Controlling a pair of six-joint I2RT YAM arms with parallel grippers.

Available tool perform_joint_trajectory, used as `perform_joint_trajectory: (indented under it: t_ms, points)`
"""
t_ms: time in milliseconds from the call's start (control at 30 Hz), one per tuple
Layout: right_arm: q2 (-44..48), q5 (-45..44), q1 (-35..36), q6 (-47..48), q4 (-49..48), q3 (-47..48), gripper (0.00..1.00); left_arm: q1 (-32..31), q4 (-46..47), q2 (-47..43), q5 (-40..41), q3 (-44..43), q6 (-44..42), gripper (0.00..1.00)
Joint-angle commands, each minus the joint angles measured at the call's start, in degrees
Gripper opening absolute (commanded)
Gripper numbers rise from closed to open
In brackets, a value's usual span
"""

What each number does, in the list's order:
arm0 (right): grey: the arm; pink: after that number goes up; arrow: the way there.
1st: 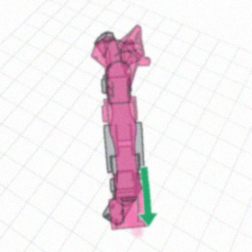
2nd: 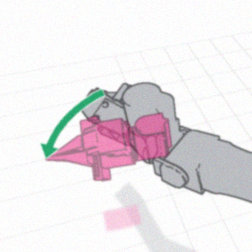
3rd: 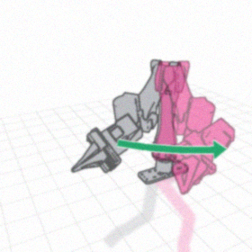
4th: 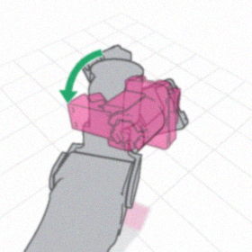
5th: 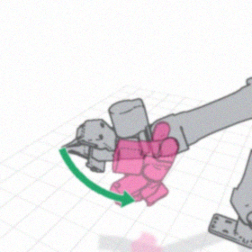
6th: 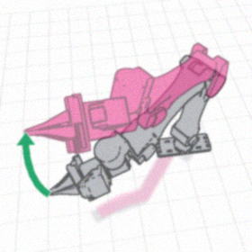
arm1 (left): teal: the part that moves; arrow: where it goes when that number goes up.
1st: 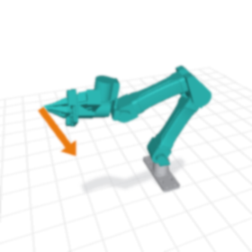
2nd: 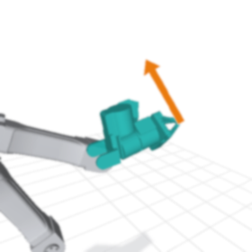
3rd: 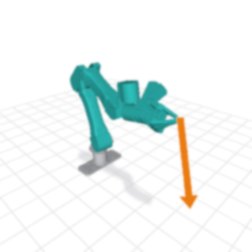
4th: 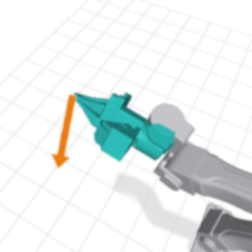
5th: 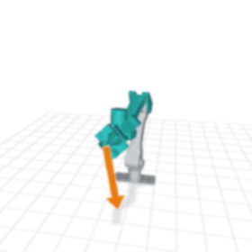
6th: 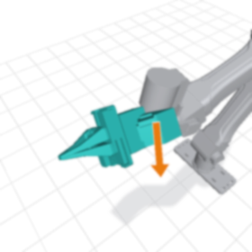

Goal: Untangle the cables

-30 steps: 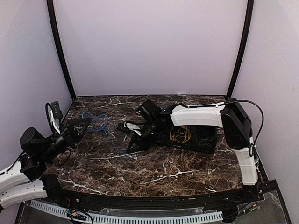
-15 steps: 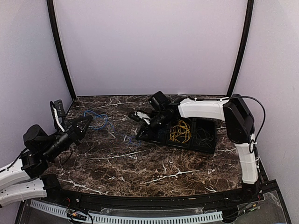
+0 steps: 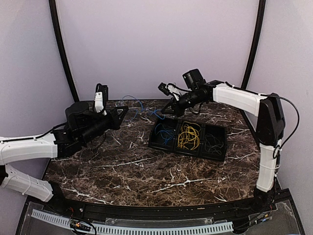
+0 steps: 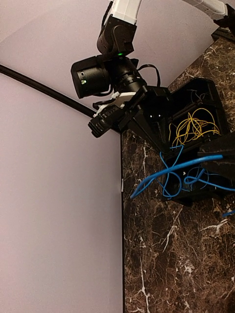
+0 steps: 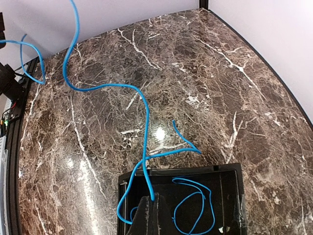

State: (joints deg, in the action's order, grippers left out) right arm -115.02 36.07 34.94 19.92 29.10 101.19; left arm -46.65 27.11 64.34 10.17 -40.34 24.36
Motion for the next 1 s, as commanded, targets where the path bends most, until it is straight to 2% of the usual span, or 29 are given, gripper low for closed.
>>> perform_joint_trajectory:
  t_ms: [0, 267, 433, 600, 767, 867, 967]
  points:
    - [1.5, -2.3, -1.0, 2.1, 1.8, -2.1, 0.0, 0.2, 4.1, 8.3, -1.1, -5.9, -0.5, 0.0]
    - [-2.5, -8.8, -1.2, 3.5, 3.4, -2.0, 0.0, 0.2, 5.8, 24.6, -6.2, -14.7, 0.7, 0.0]
    - [-7.3, -13.6, -1.2, 2.7, 5.7, 1.9, 0.0, 0.2, 6.6, 32.4, -8.9, -19.1, 2.3, 0.0]
    - [-9.9, -15.0, -1.2, 2.2, 9.1, 4.6, 0.0, 0.2, 7.6, 36.4, -9.9, -21.3, 3.4, 0.0]
    - [-9.5, -13.8, -1.2, 0.9, 7.1, 2.9, 0.01, 0.3, 6.2, 41.3, -10.1, -24.3, 2.8, 0.0]
    - [-10.2, -14.2, -1.2, 1.0, 10.7, 6.0, 0.2, 0.2, 6.0, 43.7, -12.0, -26.2, 3.3, 0.0]
    - [-7.0, -15.7, -1.4, 2.5, 13.0, 5.8, 0.29, 0.2, 5.5, 45.9, -12.7, -27.5, 3.4, 0.0]
